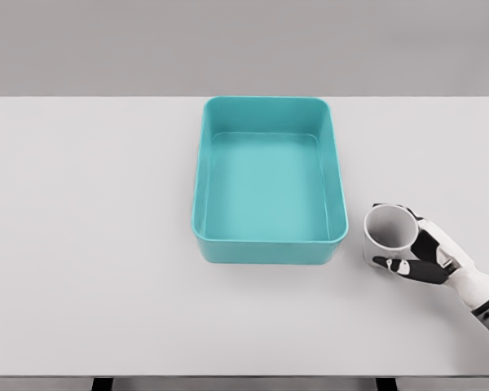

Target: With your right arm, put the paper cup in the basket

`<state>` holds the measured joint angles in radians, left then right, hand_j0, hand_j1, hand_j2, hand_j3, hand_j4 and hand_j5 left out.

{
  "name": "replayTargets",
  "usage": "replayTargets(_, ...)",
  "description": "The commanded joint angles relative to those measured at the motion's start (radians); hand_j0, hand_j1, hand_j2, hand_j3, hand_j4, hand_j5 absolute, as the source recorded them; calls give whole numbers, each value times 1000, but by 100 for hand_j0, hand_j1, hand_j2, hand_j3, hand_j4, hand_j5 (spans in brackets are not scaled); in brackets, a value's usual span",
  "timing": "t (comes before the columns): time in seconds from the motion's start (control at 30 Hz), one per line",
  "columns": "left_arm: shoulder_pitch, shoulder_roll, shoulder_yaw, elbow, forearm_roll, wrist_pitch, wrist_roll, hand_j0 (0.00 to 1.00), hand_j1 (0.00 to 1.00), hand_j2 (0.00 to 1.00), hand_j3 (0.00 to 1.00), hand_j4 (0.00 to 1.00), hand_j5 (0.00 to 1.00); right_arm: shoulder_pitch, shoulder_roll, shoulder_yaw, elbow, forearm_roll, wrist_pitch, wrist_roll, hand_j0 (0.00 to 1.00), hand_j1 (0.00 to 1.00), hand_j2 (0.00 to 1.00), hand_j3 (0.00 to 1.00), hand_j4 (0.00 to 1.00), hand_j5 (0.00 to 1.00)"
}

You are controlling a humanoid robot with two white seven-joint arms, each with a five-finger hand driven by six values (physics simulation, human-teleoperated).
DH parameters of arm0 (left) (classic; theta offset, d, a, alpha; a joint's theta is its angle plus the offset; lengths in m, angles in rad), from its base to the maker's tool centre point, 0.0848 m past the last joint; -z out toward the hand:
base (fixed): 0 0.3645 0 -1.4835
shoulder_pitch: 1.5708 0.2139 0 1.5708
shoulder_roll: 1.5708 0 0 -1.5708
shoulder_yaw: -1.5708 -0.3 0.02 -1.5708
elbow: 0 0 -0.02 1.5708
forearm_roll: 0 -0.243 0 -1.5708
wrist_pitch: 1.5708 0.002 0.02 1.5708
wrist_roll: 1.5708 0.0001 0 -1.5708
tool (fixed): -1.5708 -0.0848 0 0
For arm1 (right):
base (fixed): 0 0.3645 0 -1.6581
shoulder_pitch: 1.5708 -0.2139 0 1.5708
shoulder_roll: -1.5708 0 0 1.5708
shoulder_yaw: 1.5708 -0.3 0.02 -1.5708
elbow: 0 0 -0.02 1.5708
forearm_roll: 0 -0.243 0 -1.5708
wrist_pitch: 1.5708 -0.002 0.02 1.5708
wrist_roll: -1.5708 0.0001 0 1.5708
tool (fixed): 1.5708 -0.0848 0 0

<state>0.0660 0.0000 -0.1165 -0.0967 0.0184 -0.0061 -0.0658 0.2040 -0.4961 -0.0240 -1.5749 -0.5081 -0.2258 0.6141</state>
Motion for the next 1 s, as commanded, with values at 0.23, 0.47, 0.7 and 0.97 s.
replayTargets(0.23,2,0,0,0,0,0,0,100,100,100,100,100,100,-2,-5,-44,-8,29,10,-3,61,61,61,61,61,61)
replayTargets(0.47,2,0,0,0,0,0,0,100,100,100,100,100,100,-38,-7,-60,-8,29,10,-3,59,59,59,59,59,59)
replayTargets(0.7,2,0,0,0,0,0,0,100,100,100,100,100,100,-98,-7,-62,-5,31,11,-3,59,59,59,59,59,59)
replayTargets(0.97,2,0,0,0,0,0,-2,100,100,100,100,100,100,-163,-6,-70,7,40,14,-3,59,59,59,59,59,59)
